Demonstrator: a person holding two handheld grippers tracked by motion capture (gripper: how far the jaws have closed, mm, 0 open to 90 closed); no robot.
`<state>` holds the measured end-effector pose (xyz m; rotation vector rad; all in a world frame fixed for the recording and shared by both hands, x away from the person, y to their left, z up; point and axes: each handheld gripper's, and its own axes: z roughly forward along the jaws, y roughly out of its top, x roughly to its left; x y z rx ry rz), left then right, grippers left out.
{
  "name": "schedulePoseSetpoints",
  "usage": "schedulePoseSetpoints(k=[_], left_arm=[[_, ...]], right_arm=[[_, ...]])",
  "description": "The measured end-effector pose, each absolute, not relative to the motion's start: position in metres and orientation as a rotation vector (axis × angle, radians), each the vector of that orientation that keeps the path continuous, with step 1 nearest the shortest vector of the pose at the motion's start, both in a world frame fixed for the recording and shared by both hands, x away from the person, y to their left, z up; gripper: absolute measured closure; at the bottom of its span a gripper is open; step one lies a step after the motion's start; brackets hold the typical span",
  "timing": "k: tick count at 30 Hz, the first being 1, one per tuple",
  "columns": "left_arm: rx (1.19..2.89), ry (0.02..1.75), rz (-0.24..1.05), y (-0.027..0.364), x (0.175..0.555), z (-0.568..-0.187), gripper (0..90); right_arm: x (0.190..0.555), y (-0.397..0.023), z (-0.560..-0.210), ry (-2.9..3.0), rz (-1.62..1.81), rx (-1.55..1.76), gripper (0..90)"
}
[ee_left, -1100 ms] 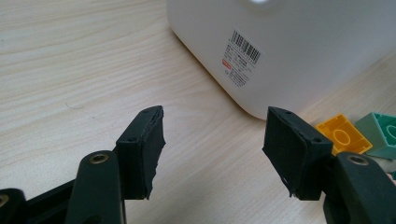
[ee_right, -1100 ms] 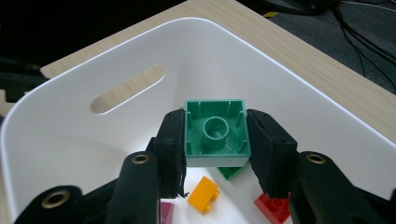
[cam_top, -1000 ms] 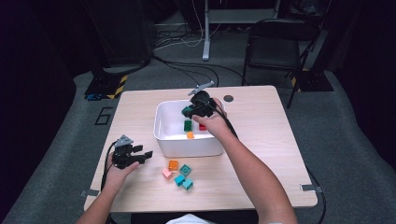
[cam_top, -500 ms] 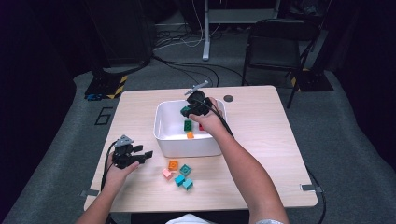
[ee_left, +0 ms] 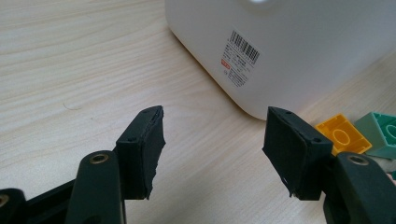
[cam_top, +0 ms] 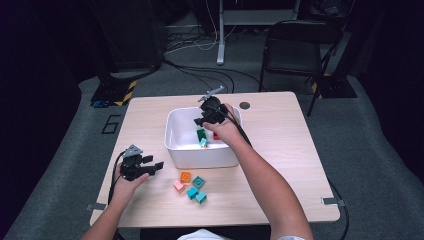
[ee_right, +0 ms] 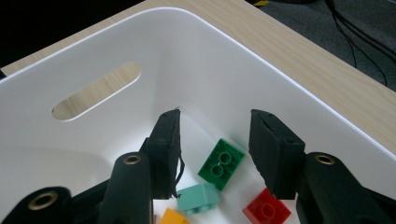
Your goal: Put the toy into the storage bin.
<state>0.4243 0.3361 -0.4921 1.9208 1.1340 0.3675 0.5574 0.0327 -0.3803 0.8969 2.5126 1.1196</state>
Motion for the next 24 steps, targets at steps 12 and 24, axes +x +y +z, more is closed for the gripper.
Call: schedulePoseSetpoints(k=[12,24], left_arm=[[1.925,1.136,0.375,0.336,0.424,-0.492,37.7],[1.928,1.138,0.374,0.337,0.423,-0.491,37.7]], right_arm=[[0.520,0.022,-0.353,2.515,1.191,0.793,52.7],[0.483,0.011,-0.348,2.518,1.235,0.727,52.5]])
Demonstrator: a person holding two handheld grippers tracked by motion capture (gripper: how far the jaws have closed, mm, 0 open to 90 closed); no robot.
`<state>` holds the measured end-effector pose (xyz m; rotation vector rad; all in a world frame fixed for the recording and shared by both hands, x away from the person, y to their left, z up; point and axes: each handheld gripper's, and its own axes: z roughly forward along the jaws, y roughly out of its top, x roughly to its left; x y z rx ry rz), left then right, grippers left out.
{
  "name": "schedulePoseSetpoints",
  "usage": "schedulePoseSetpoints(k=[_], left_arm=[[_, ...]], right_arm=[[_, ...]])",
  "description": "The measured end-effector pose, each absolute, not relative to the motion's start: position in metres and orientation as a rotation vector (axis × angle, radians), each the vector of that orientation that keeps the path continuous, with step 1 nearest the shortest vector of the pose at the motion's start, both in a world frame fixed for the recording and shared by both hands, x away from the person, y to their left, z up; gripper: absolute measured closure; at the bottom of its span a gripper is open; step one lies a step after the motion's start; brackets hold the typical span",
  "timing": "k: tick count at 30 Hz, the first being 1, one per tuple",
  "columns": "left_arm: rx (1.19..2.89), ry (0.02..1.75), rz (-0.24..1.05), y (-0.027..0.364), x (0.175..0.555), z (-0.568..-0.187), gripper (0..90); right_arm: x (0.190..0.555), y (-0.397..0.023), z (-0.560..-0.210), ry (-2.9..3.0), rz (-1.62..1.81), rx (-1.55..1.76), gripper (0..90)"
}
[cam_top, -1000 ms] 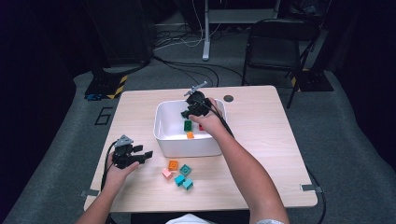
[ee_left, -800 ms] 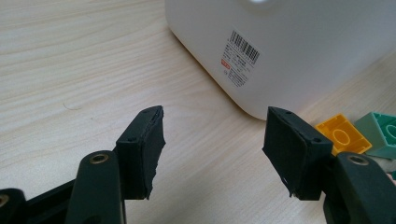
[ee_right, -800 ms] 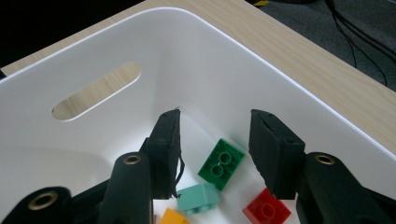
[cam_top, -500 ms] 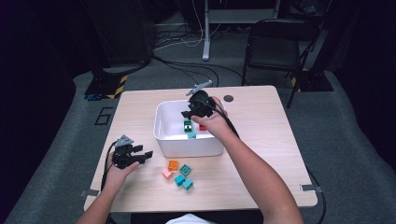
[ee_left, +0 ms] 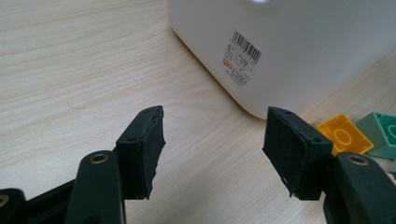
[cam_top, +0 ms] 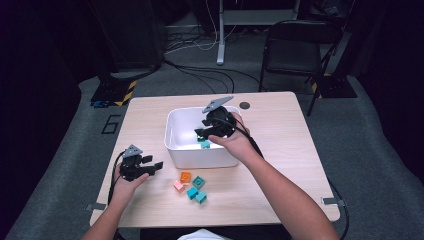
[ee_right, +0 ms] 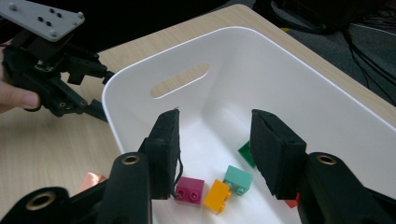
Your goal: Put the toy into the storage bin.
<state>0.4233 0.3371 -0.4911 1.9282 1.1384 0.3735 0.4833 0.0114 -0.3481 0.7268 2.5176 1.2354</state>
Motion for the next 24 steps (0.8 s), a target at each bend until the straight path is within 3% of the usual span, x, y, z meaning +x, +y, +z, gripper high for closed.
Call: schedulePoseSetpoints(k=[24], left_arm=[[1.935,1.135,0.375,0.337,0.423,-0.491,37.7]], right_arm=[[0.419,0.006,-0.376,2.553,1.274,0.605,52.5]])
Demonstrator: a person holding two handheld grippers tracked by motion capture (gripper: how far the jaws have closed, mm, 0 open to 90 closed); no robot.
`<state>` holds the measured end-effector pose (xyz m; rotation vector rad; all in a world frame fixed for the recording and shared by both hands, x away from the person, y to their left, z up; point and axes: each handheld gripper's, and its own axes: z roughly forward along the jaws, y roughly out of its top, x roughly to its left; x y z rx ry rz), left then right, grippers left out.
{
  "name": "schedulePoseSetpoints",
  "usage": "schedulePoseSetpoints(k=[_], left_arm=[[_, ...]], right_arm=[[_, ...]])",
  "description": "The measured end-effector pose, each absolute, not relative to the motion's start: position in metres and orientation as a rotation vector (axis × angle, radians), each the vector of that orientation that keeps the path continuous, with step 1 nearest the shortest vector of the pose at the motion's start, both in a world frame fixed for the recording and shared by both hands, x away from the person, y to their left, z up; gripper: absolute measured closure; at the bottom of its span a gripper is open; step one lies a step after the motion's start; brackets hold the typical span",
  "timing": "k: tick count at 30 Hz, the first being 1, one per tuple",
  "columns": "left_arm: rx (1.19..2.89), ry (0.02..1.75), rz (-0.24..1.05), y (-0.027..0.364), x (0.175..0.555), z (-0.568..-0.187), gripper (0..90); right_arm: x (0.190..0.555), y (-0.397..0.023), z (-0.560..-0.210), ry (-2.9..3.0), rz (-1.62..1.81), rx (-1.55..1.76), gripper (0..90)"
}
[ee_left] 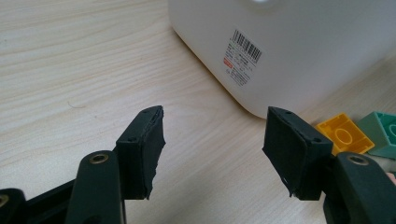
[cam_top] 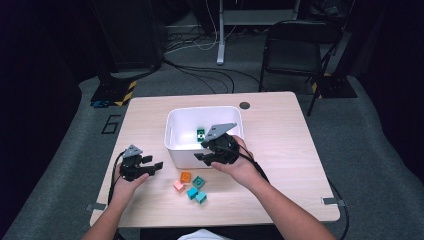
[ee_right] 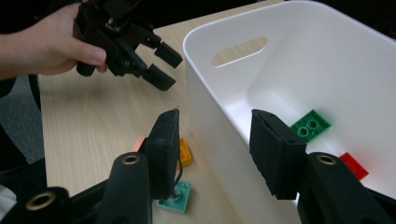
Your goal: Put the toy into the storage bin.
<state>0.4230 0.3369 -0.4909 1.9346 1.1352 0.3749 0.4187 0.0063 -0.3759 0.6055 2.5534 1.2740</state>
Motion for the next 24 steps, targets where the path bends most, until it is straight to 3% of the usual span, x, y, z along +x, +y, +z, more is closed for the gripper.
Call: schedulePoseSetpoints(k=[24], left_arm=[[1.942,1.141,0.372,0.336,0.423,-0.491,37.7]], right_arm=[[0.391,-0.003,-0.443,2.570,1.234,0.647,51.7]])
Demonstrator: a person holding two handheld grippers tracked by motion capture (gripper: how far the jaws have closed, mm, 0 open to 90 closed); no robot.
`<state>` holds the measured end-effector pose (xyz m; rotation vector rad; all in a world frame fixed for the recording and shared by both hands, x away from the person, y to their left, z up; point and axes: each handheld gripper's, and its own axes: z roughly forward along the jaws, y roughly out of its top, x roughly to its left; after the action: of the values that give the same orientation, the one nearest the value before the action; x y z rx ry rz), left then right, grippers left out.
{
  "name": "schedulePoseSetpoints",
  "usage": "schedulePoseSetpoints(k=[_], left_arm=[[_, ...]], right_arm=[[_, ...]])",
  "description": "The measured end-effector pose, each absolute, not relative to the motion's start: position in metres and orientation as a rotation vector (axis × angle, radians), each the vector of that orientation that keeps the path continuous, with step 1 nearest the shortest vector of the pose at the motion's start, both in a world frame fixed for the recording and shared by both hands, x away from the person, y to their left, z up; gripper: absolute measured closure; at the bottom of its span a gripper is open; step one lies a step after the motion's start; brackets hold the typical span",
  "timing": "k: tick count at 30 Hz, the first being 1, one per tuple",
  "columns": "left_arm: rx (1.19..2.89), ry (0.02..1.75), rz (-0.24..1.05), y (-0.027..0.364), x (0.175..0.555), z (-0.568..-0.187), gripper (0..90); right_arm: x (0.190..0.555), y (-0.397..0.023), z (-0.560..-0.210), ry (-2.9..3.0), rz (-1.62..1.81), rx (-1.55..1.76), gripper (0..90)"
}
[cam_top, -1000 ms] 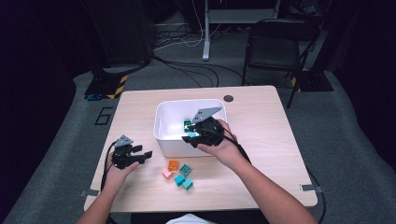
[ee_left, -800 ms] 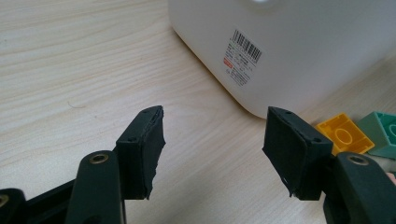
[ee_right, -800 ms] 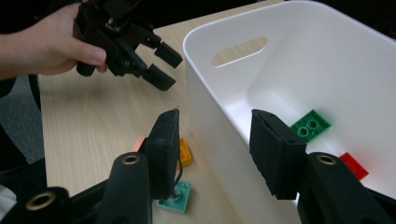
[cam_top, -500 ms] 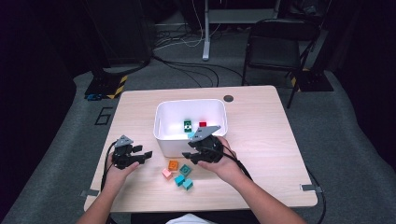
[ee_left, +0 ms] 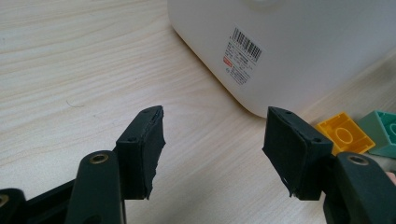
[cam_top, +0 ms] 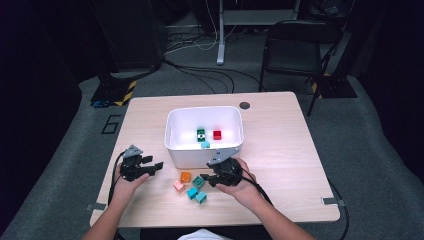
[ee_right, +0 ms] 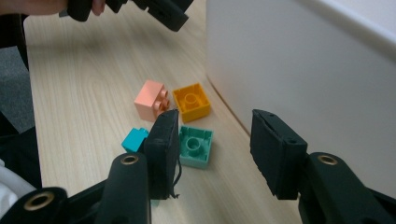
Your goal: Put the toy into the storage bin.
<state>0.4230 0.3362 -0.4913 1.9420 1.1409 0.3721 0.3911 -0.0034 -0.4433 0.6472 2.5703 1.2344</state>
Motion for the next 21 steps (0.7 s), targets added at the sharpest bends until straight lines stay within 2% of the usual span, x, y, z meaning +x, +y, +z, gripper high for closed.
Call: schedulePoseSetpoints(k=[21], left_arm=[[1.937,1.138,0.378,0.337,0.423,-0.492,37.7]], right_arm=[[0.375,0.009,-0.475,2.626,1.231,0.603,51.8]])
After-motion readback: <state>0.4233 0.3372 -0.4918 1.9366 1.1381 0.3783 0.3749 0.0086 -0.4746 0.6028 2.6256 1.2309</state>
